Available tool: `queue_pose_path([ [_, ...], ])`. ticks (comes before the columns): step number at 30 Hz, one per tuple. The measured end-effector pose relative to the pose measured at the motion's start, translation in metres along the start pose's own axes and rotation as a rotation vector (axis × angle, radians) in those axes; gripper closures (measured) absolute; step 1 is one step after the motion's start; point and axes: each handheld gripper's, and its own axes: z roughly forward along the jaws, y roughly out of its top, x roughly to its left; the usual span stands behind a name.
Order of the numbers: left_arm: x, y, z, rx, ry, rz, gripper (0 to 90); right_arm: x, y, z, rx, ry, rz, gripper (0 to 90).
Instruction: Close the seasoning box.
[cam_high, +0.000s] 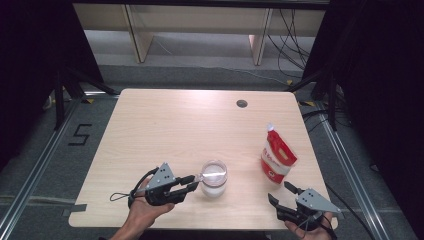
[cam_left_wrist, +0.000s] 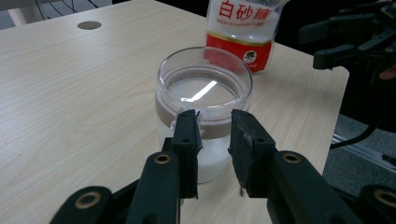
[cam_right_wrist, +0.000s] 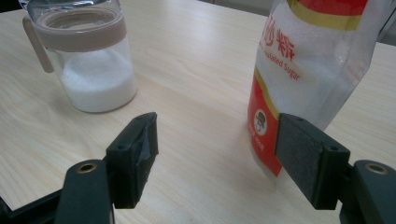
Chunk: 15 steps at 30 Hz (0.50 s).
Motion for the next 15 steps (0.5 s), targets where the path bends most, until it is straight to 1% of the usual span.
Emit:
queue_pose_path([
  [1, 0.001, 0.000, -0.002, 0.001, 0.001, 0.015, 66.0, 0.000, 0.000, 0.000, 0.002, 0.004, 0.006, 31.2],
  [2, 0.001, 0.000, -0.002, 0.001, 0.001, 0.015, 61.3, 0.000, 0.000, 0.000, 0.002, 0.004, 0.006, 31.2],
  [3, 0.001, -0.001, -0.004, 0.014, 0.010, -0.007, 61.3, 0.000, 0.000, 0.000, 0.002, 0.005, 0.005, 31.2],
  [4, 0.001, -0.001, -0.005, 0.011, 0.006, 0.000, 56.5, 0.001, 0.000, -0.001, -0.003, -0.010, 0.008, 31.2],
  [5, 0.002, -0.001, -0.006, 0.006, -0.008, 0.004, 52.1, 0.001, 0.000, 0.000, -0.002, -0.005, 0.012, 31.3],
  [7, 0.002, -0.003, -0.009, 0.017, -0.008, 0.018, 45.0, 0.001, 0.000, 0.000, 0.000, 0.003, 0.007, 31.3],
  [8, 0.002, -0.005, -0.012, 0.037, 0.004, 0.028, 37.9, 0.000, 0.000, 0.000, -0.004, -0.001, 0.004, 31.3],
  [9, 0.002, -0.005, -0.012, 0.037, 0.004, 0.028, 36.9, 0.000, 0.000, 0.000, -0.004, -0.001, 0.004, 31.3],
  [10, 0.001, -0.007, -0.014, 0.035, 0.013, 0.024, 36.9, 0.000, 0.000, 0.000, -0.003, -0.002, 0.002, 31.2],
  [11, 0.002, -0.008, -0.015, 0.042, 0.015, 0.037, 35.1, 0.000, 0.000, 0.000, -0.003, -0.001, 0.004, 31.2],
  [12, 0.003, -0.010, -0.016, 0.049, 0.013, 0.037, 33.2, 0.000, 0.000, 0.000, -0.005, 0.000, 0.005, 31.1],
  [13, 0.002, -0.012, -0.018, 0.050, 0.024, 0.023, 31.4, 0.000, 0.000, 0.000, -0.006, 0.000, 0.005, 30.9],
  [14, 0.003, -0.013, -0.019, 0.056, 0.025, 0.035, 28.9, 0.000, 0.000, 0.000, -0.008, 0.000, 0.006, 30.9],
  [15, 0.002, -0.015, -0.020, 0.063, 0.022, 0.029, 26.3, 0.000, 0.000, 0.000, -0.006, 0.001, 0.005, 30.7],
])
